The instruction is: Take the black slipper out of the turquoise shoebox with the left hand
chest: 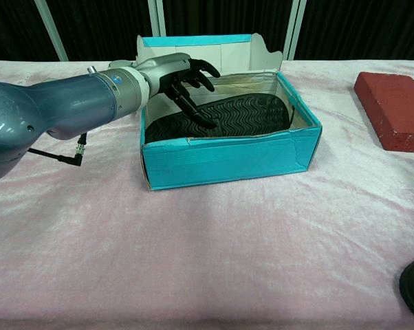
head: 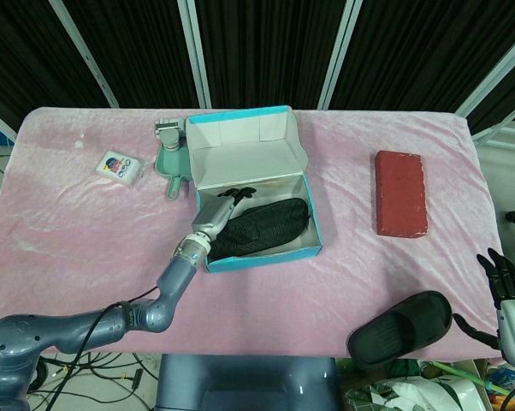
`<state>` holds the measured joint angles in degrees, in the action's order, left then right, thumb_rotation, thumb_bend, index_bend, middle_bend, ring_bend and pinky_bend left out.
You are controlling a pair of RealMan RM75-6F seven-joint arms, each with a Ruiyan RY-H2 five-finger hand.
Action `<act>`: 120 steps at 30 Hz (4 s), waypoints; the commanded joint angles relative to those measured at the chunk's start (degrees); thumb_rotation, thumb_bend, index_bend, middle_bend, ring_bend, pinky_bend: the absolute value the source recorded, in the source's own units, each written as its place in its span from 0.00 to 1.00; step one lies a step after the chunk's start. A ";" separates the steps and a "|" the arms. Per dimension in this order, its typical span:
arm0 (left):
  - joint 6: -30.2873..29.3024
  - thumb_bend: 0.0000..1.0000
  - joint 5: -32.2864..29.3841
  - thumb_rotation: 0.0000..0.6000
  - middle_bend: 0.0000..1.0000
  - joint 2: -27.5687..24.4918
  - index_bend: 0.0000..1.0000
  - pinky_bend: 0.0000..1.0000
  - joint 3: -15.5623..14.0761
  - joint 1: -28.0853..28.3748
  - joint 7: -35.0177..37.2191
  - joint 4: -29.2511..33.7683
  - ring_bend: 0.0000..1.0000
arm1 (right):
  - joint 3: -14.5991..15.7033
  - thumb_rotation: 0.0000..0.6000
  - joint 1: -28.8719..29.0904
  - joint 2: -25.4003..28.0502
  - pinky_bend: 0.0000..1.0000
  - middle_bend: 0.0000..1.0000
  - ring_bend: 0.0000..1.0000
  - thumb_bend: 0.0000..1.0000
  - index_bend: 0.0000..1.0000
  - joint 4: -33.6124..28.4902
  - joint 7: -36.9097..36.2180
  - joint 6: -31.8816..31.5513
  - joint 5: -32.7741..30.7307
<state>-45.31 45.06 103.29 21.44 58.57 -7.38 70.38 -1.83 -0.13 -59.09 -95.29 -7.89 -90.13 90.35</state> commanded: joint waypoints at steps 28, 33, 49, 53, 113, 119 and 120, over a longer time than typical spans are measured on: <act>5.99 0.07 -1.88 1.00 0.19 8.87 0.14 0.16 2.43 6.34 1.39 -14.56 0.10 | -0.32 1.00 -0.21 0.74 0.13 0.00 0.00 0.09 0.00 0.31 -0.71 0.60 -1.66; 7.63 0.28 -0.96 1.00 0.24 12.12 0.23 0.35 1.56 8.67 0.05 -19.84 0.18 | -0.18 1.00 -0.88 1.08 0.13 0.00 0.00 0.09 0.00 -0.15 -0.57 -0.14 -1.81; -1.87 0.56 12.60 1.00 0.50 7.00 0.41 0.64 -0.68 3.77 5.53 -14.38 0.44 | -0.02 1.00 -2.14 1.78 0.13 0.00 0.00 0.09 0.00 -1.06 -1.74 -2.47 -0.43; -5.94 0.55 16.45 1.00 0.50 3.41 0.41 0.63 -0.62 1.19 8.84 -8.68 0.44 | -0.01 1.00 -2.21 1.78 0.13 0.00 0.00 0.09 0.00 -1.12 -1.90 -2.69 -0.11; -31.16 0.56 17.25 1.00 0.44 -2.09 0.29 0.73 -0.82 -4.21 2.61 11.10 0.40 | -0.34 1.00 -2.58 1.62 0.13 0.00 0.00 0.09 0.00 0.21 -4.52 -2.86 0.07; -33.13 0.55 18.22 1.00 0.44 -16.61 0.30 0.68 -7.10 -12.42 -6.24 27.65 0.39 | -0.66 1.00 -1.95 1.71 0.13 0.00 0.00 0.09 0.00 -0.01 -4.05 -2.15 -0.02; -33.65 0.55 18.19 1.00 0.45 -18.94 0.30 0.67 -8.01 -13.76 -7.53 30.10 0.39 | -0.75 1.00 -1.75 1.68 0.13 0.00 0.00 0.09 0.00 0.01 -4.00 -1.88 -0.10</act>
<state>-76.83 62.01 93.07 17.71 50.65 -9.13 91.47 -2.50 -2.03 -57.39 -95.29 -11.95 -92.19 90.33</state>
